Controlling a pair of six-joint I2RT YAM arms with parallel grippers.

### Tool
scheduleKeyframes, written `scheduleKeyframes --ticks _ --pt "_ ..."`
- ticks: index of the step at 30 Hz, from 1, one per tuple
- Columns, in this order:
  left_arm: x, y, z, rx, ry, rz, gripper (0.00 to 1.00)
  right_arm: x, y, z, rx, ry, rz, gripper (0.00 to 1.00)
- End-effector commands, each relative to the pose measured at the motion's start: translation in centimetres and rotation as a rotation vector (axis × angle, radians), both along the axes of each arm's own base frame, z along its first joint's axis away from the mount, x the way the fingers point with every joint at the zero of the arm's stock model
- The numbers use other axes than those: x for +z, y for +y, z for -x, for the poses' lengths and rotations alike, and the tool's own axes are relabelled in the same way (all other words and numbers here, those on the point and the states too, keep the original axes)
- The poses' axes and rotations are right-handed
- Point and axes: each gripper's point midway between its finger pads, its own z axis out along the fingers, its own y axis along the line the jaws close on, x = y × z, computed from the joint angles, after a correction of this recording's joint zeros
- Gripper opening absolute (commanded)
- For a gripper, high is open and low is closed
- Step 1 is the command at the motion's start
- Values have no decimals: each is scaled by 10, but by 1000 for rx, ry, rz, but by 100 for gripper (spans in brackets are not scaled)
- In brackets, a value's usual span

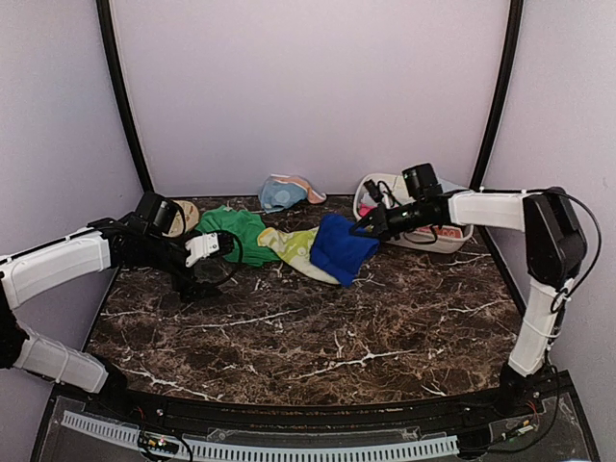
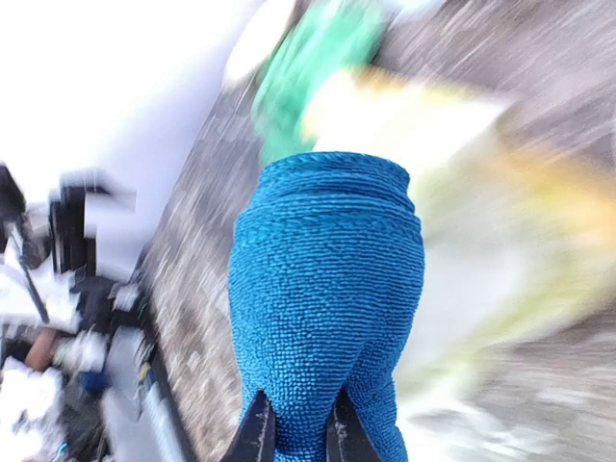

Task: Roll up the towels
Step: Place the towel in the storage box.

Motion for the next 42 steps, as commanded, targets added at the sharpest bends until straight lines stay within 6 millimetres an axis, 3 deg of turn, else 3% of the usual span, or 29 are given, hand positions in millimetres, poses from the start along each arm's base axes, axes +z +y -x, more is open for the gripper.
scheduleKeyframes --ticks 1,5,8,11,13,15,23,25,32,42 --pt "-8 15 13 64 155 19 99 66 -94 -57 -236 -224 161 0" --pt "-9 23 3 108 170 21 99 110 -185 -101 -504 -421 377 0" --pt "-8 25 -3 130 177 30 99 136 -245 -120 -702 -540 574 0" --pt "-11 27 -4 141 192 31 99 171 -290 -127 -865 -673 747 0" --pt "-14 28 -5 148 194 28 99 195 -311 -122 -936 -784 854 0" --pt "-16 31 -7 159 195 23 99 206 -323 -119 -959 -869 941 0" --pt "-22 36 -11 187 215 33 99 182 -331 -134 -915 -980 1162 0" --pt "-24 36 -11 190 225 34 99 162 -329 -144 -885 -978 1205 0" --pt "-32 43 -13 212 244 34 99 135 -317 -161 -726 -1107 1419 0" --pt "-38 52 -17 248 276 43 99 134 -289 -170 -563 -1362 1470 0"
